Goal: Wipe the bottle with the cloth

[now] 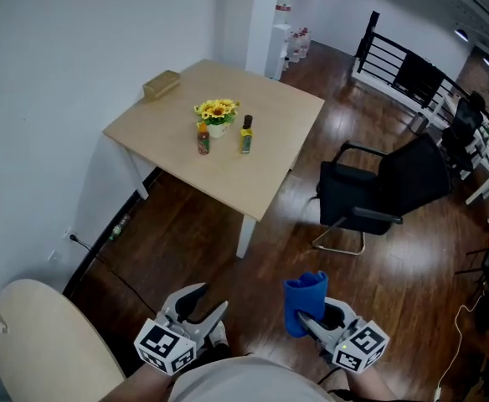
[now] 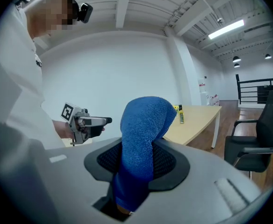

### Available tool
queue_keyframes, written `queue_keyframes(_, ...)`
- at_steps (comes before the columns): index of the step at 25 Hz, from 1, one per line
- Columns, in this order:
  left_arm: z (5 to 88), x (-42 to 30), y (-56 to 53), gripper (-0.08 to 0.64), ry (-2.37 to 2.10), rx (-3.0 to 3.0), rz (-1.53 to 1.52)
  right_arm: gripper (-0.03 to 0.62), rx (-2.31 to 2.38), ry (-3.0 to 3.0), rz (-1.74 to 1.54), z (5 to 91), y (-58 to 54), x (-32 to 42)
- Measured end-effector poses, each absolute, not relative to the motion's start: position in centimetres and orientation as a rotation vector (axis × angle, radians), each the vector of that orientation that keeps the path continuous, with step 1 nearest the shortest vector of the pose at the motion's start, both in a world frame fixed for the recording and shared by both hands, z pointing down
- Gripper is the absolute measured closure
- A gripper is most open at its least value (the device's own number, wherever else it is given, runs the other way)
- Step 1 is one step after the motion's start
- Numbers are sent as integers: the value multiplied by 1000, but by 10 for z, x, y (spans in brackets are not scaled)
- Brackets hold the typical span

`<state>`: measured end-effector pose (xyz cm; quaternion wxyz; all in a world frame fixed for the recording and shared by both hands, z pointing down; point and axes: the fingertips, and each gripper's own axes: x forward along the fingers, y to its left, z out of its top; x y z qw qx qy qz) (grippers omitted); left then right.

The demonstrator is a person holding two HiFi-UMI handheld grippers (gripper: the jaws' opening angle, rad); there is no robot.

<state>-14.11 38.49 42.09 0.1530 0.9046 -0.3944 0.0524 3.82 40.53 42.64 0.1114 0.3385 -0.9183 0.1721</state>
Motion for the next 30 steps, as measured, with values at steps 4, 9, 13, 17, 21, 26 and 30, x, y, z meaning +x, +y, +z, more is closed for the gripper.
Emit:
queue_keyframes(4,417,-90,422,345,-1066,2658,184,440,1018,-2702,513,428,460,72)
queue_keyframes(9,405,-51,466,345,-1062,2694,185,440,990,-2718,530,439,512,97)
queue_keyframes(13,410,-43,495,345,-1079,2671,233,440,939,-2739,524,439,533,100)
queue_keyframes(17,414,-39,509,345,-1062,2674,263,440,953,-2753,489,435,540,107)
queue_keyframes(21,403,-27,515,347,-1031,2734,276,440,970,-2770,491,431,543,106)
queue_keyframes(26,401,-25,518,345,-1020,2730,249,440,944,-2789,457,423,546,95)
queue_keyframes(30,395,-24,517,345,-1025,2754,253,440,948,-2798,449,419,549,94)
